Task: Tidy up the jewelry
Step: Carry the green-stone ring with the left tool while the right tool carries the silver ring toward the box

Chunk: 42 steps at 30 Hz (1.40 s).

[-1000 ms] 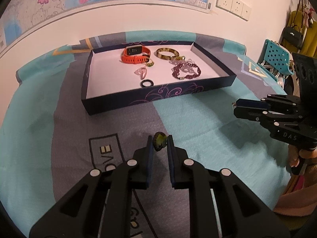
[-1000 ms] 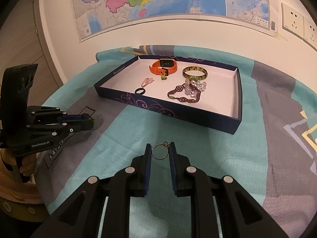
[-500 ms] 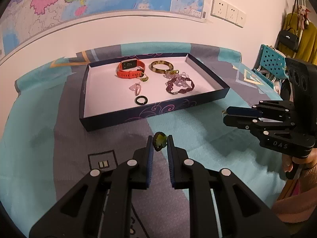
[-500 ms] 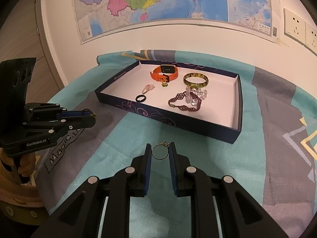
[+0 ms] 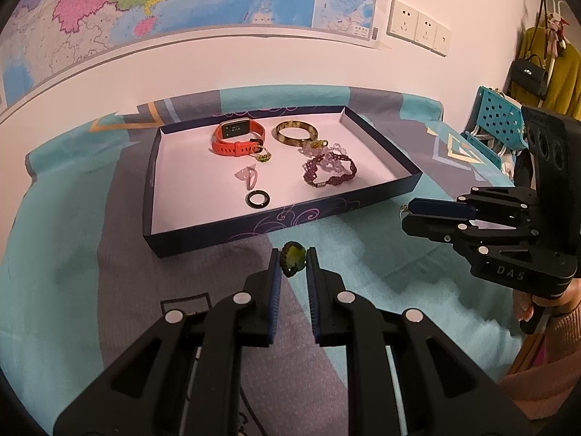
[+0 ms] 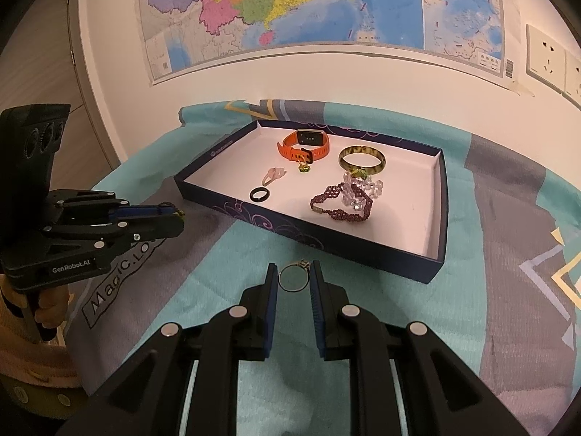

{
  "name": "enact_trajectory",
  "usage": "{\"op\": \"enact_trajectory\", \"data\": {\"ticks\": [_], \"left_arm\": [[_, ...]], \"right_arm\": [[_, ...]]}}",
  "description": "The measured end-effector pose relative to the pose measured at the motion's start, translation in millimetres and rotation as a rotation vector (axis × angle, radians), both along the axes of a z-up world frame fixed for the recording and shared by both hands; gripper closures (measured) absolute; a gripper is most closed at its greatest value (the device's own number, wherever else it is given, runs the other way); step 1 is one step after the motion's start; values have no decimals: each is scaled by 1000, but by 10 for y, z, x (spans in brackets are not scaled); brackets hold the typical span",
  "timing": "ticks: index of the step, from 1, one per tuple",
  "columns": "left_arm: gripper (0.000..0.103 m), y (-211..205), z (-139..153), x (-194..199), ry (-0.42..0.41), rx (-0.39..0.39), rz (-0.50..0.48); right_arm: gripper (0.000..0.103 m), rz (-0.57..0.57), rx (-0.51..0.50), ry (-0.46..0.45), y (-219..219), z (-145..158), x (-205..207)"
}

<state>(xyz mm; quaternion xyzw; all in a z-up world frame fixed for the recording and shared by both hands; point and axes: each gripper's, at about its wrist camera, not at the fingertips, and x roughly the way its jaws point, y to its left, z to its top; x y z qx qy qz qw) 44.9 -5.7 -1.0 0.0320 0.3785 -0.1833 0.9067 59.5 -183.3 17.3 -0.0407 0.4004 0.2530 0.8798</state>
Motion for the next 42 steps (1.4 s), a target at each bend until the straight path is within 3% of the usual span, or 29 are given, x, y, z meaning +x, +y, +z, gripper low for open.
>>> {"op": "enact_trajectory", "data": {"ticks": [42], "left_arm": [[89,-58,175,261,-41,-14,7]], "right_arm": [[87,-7,8,-28,-7,79,277]]}}
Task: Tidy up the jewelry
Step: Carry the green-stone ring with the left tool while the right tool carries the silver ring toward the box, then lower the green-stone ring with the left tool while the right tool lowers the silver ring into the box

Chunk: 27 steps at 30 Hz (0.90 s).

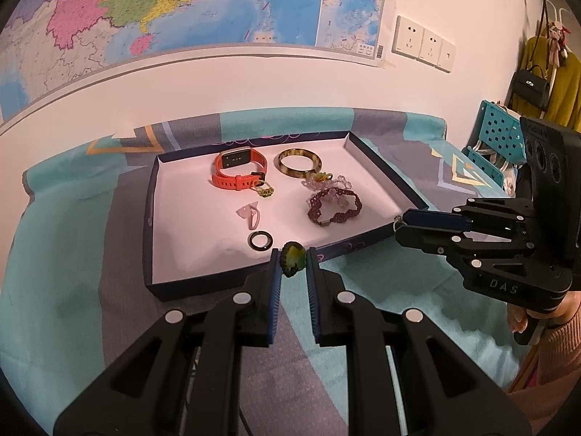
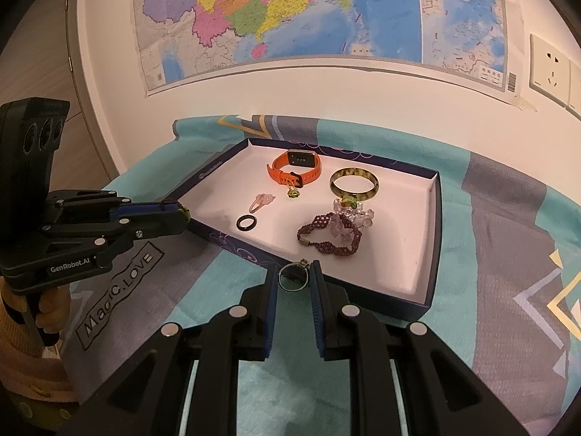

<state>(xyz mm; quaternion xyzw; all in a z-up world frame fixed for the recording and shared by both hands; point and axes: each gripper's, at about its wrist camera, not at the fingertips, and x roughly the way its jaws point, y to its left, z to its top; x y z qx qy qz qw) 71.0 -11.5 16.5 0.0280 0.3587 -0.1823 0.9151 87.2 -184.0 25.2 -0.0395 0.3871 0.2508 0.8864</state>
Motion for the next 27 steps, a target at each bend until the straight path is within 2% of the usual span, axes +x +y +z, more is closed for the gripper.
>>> {"op": "enact_trajectory", "data": {"ticks": [27], "left_arm": [[89,26,21,256,-10,4,25]], "right_arm": [[87,-3,-6,-5,55,-1,214]]}}
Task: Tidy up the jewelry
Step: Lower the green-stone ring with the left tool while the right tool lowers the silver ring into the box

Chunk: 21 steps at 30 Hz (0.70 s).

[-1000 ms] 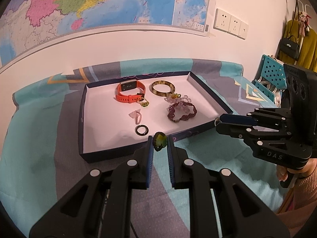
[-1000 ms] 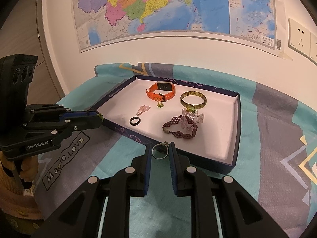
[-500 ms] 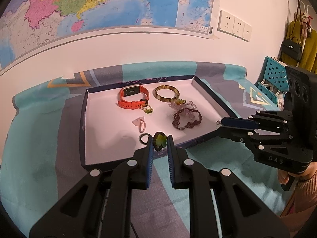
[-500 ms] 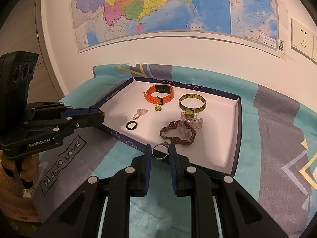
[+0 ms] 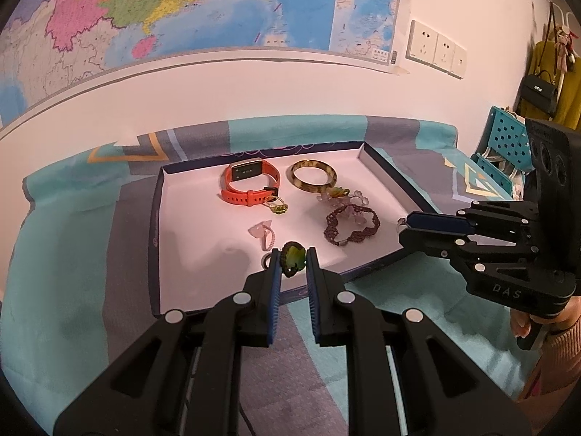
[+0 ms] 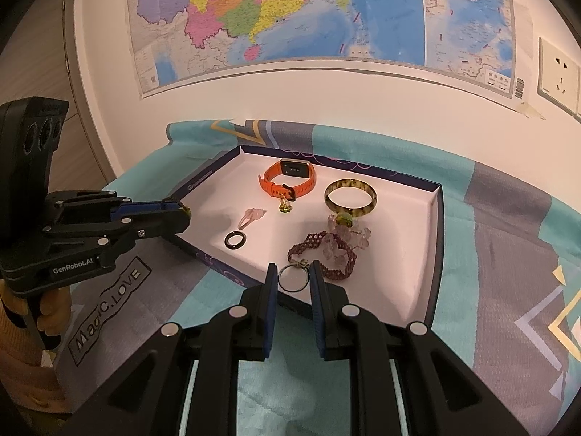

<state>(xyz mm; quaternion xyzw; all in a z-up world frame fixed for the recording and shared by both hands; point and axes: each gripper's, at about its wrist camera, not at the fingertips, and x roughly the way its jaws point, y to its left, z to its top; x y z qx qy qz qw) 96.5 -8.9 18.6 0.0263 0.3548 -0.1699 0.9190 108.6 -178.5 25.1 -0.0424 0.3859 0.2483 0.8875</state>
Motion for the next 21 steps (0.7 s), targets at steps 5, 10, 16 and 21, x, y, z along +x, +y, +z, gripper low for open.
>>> {"op": "enact_trajectory", "data": {"ticks": [5,10,16,21], "left_arm": [[89,6,-9,49,-1,1,3],[89,6,-28,101,0,3,8],[89,7,-76,179,16,0,18],[89,3,-114,223,26,0,24]], "right_arm": [[87,0,-2,3,15,-10,76],[87,-2,-9,9,33,-44,125],[87,0,-12,16,56,-71,182],[87,2,-12,21,74,-89,215]]}}
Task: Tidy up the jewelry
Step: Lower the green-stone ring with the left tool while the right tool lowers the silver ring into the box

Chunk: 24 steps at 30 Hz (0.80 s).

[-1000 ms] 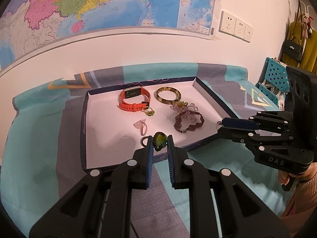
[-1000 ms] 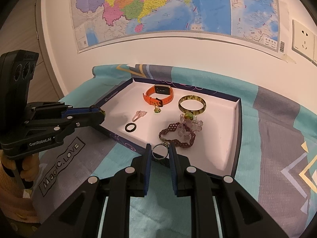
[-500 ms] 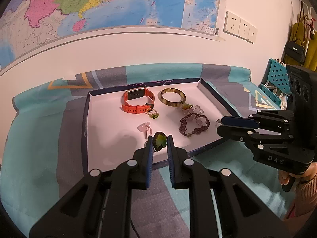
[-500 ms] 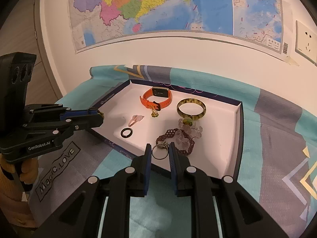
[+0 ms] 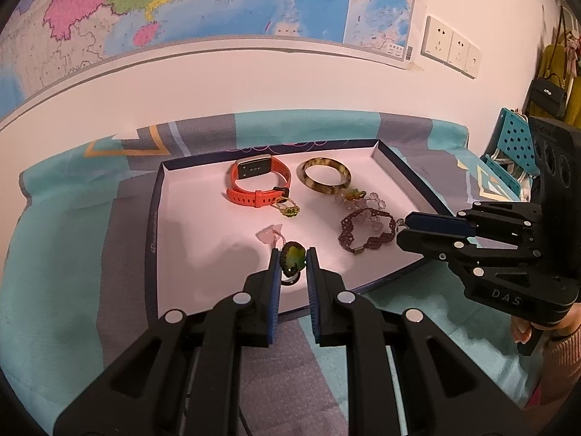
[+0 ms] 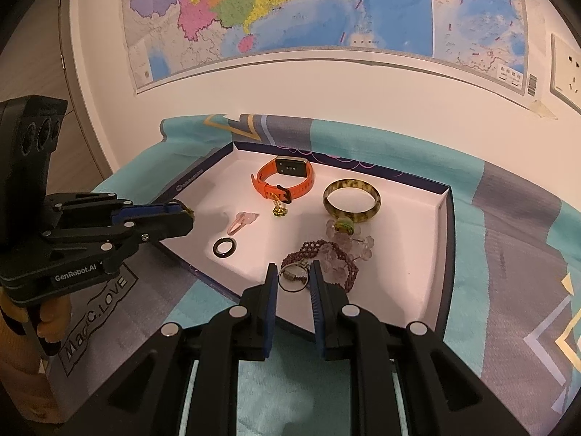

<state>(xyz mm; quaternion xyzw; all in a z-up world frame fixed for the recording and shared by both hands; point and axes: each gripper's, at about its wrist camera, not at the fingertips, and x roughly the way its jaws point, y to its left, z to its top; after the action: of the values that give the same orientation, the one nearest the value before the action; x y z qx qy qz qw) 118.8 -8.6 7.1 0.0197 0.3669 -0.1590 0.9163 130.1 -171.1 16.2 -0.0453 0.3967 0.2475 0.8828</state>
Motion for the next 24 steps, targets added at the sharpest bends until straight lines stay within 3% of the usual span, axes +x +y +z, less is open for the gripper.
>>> {"op": "enact_trajectory", "data": {"ticks": [24], "left_arm": [[89,4,-99,118,28,3,22]], "right_arm": [[87,-3,11,37,17,-107,136]]}}
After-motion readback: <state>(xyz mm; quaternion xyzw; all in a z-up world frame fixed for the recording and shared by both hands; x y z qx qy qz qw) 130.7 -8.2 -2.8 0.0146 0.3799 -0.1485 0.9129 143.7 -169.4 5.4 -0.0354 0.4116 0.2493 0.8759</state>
